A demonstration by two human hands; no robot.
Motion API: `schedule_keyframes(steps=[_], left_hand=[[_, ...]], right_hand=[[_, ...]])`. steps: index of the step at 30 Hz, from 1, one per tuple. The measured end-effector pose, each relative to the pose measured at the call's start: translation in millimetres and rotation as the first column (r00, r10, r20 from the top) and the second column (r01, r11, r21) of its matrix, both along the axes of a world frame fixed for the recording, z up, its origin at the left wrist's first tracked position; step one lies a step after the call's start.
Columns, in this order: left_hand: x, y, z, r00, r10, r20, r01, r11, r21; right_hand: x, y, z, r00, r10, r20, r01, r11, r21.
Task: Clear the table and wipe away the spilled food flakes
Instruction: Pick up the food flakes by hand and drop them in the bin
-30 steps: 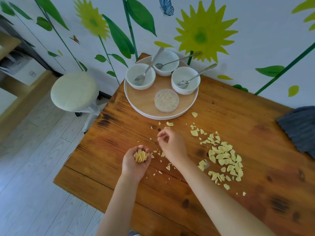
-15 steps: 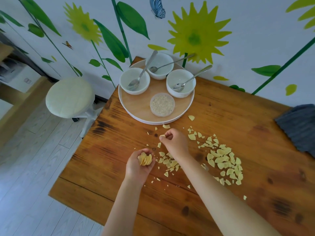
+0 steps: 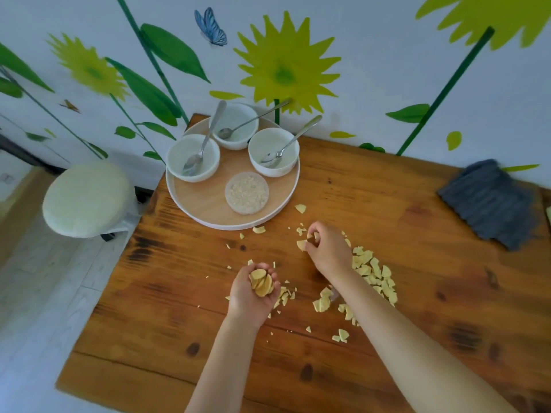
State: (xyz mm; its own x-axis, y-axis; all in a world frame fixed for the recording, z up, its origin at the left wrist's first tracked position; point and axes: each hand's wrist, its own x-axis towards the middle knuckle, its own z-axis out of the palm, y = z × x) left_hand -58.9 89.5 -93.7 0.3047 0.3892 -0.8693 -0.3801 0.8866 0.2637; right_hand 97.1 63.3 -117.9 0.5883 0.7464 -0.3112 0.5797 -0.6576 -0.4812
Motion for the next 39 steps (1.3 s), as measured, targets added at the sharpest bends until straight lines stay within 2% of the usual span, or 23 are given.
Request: schedule_keyframes(steps=[5,9,14,16,18,19,21,23,26,29,31,33,39], left_hand=[[-3.3,2.9,0.3,0.998,-0.021,-0.064,0.022,0.999,0.024],[3.0,1.2,2.5,0.989,-0.090,-0.113,0.100,0.992,0.080],[10.8,-4.6,6.0,0.980,-0.145,-0.137,0.157,0.984,0.084],[13.6,-6.7,6.0,0.979,-0.155,-0.135,0.166,0.983,0.076],[18.4,-9.6,3.4,0.986,-0.139,-0.092,0.146,0.987,0.068],[21.0,-10.9,-0.6,0.989,-0.129,-0.068,0.133,0.989,0.064],[31.5,-15.0,-0.2,0.999,-0.037,-0.034,0.037,0.999,-0.020],[41.2,-24.0,1.4,0.991,-0.132,0.003,0.132,0.991,0.016],[49.4,-30.1,7.9,0.976,-0.217,0.033,0.216,0.976,0.021],[50.7,-34.6,12.3,0.970,-0.242,0.004,0.242,0.970,0.032],[48.4,-36.2,14.0,0.971,-0.240,-0.010,0.240,0.970,0.028],[46.6,-37.0,13.2,0.971,-0.238,-0.016,0.238,0.971,0.034],[48.7,-34.4,9.5,0.967,-0.250,-0.050,0.252,0.967,0.032]], right_hand=[[-5.7,3.1,-4.0,0.999,0.010,0.038,-0.010,1.000,-0.004],[-7.0,-6.9,-4.2,0.999,0.033,0.004,-0.033,0.999,0.039],[-9.8,-17.1,-2.2,0.997,0.079,-0.017,-0.080,0.997,-0.007],[-12.0,-22.7,5.4,0.996,0.002,-0.085,0.006,0.996,0.090],[-14.4,-31.7,19.3,0.969,-0.073,-0.236,0.132,0.961,0.244],[-15.8,-35.8,28.5,0.944,-0.056,-0.325,0.155,0.945,0.288],[-16.5,-44.7,43.9,0.899,0.044,-0.436,0.088,0.957,0.278],[-9.3,-53.1,45.9,0.917,0.064,-0.394,0.038,0.969,0.245],[19.2,-63.9,29.4,0.971,-0.140,-0.195,0.181,0.960,0.213],[49.8,-76.5,10.5,0.958,-0.286,-0.039,0.288,0.956,0.062],[62.4,-81.0,1.0,0.961,-0.275,-0.015,0.273,0.959,-0.076],[66.2,-81.7,-4.9,0.966,-0.258,-0.004,0.255,0.957,-0.136],[63.6,-84.3,-10.5,0.970,-0.243,0.018,0.244,0.965,-0.095]])
